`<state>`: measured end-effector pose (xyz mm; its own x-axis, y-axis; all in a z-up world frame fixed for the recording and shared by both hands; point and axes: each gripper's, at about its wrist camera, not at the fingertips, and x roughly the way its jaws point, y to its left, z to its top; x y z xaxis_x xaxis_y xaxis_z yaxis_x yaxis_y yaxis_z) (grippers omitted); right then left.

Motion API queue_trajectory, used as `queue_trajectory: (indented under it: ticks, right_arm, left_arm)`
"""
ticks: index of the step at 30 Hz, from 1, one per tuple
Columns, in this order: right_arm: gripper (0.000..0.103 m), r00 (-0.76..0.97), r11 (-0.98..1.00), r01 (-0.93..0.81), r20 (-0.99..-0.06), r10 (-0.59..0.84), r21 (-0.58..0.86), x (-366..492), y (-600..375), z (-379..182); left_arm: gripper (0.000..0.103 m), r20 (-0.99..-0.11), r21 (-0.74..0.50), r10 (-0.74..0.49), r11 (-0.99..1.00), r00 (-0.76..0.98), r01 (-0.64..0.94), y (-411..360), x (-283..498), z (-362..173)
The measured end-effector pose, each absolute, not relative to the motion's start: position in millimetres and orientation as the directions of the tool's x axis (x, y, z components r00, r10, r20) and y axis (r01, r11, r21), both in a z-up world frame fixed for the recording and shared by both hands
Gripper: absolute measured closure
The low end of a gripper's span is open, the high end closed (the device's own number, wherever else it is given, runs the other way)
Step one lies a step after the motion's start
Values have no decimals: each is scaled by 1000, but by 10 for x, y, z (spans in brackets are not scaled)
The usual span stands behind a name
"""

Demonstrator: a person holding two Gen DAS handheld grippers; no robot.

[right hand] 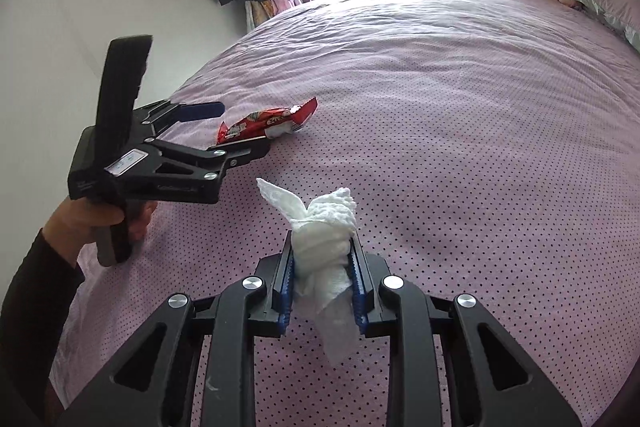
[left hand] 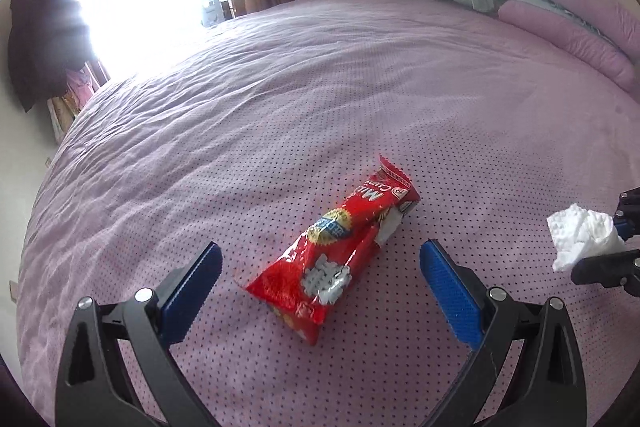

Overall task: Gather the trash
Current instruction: 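Grasp the white tissue with the right tool while the left tool grasps the red snack wrapper, then carry the red wrapper and tissue with both tools over the yellow bin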

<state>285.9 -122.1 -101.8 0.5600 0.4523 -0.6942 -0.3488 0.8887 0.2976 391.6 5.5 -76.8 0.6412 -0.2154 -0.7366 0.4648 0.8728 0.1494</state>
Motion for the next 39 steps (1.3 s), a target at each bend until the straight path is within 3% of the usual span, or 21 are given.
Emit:
queue_trajectory:
  ticks: [2, 6, 9, 11, 15, 27, 39]
  right_arm:
    - [80, 565, 893, -348, -697, 442, 284, 2862, -1225, -1011]
    - [80, 571, 893, -343, -690, 445, 293, 2855, -1301, -965]
    - [80, 572, 891, -335, -685, 450, 305, 2871, -1384, -923]
    - [80, 569, 887, -335, -682, 459, 318, 2889, -1422, -906]
    - [80, 565, 892, -326, -691, 450, 313, 2935, -1457, -905]
    - [80, 566, 896, -309, -695, 443, 320, 2730, -1609, -869]
    - [80, 574, 905, -286, -701, 424, 314, 1606, -1996, -786]
  left_arm:
    - [11, -754, 143, -212, 871, 622, 470, 19, 4000, -809]
    - [49, -775, 109, -243, 858, 584, 502, -54, 4000, -847]
    - [62, -777, 101, -259, 848, 573, 520, -79, 3932, -846]
    - [65, -780, 78, -277, 847, 561, 526, -61, 3912, -832]
    - [68, -774, 10, -337, 840, 536, 543, -29, 3842, -804]
    - [68, -727, -8, -424, 792, 540, 611, -255, 3165, -611]
    - [68, -713, -34, -497, 729, 494, 684, -698, 1935, -417]
